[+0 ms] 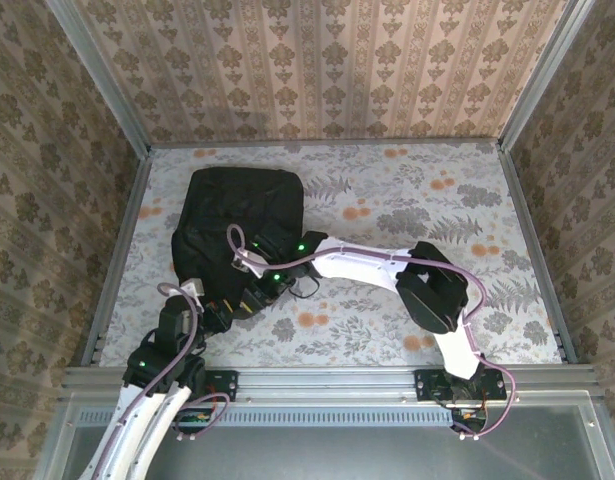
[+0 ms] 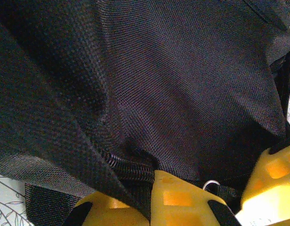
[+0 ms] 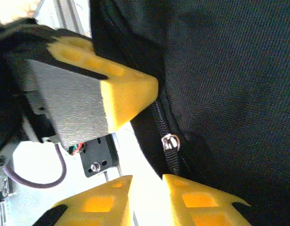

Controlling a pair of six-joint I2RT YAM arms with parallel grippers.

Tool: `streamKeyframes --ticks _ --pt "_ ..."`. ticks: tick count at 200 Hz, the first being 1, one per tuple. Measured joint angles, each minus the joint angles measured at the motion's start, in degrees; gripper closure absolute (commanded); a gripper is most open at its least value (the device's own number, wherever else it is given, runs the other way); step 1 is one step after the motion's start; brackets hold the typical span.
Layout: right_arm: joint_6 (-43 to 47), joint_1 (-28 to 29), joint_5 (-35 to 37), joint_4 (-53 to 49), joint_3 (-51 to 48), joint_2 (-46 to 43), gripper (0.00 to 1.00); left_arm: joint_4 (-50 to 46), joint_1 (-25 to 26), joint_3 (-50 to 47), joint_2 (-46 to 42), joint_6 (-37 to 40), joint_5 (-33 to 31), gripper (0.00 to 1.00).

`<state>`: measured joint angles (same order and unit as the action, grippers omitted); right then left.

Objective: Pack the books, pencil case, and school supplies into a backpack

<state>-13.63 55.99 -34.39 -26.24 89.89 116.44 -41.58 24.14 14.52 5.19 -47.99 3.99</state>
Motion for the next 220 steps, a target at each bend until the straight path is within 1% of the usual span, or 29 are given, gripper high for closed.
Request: streamKeyframes --ticks 26,70,92,111,134,159,183,220 --pt "-0.02 0.17 0.04 -2.64 2.03 1.25 0.72 -0.22 0.83 -0.09 0.48 0.11 -0.66 1.0" --pt "-0.31 0.15 0.04 -3.74 3.93 2.14 0.71 -0.15 1.84 -0.11 1.16 0.72 -1.51 1.0" --pt "-0.87 0.04 0.04 -3.5 3.93 2.14 0.71 0.22 4.52 -0.31 1.25 1.51 -2.56 1.0" --pt "-1.36 -0.15 0.5 -3.58 4.61 2.16 0.67 1.29 7.17 -1.11 1.25 2.54 -3.63 1.0" --pt "-1.44 -0.44 2.86 -2.89 5.31 2.16 0.63 2.49 10.54 -2.03 1.99 4.13 -5.07 1.0" --pt "-1.33 -0.79 5.4 -2.1 5.31 2.23 0.63 2.91 14.93 -2.16 2.71 5.31 -8.39 1.0" --pt "-0.92 -0.87 5.7 -2.4 6.49 3.87 0.61 3.06 18.75 -2.16 2.73 6.19 -12.07 1.0" --pt "1.07 -0.33 5.64 -3.89 6.82 6.69 0.59 3.06 22.67 -2.14 3.87 7.45 -16.17 1.0"
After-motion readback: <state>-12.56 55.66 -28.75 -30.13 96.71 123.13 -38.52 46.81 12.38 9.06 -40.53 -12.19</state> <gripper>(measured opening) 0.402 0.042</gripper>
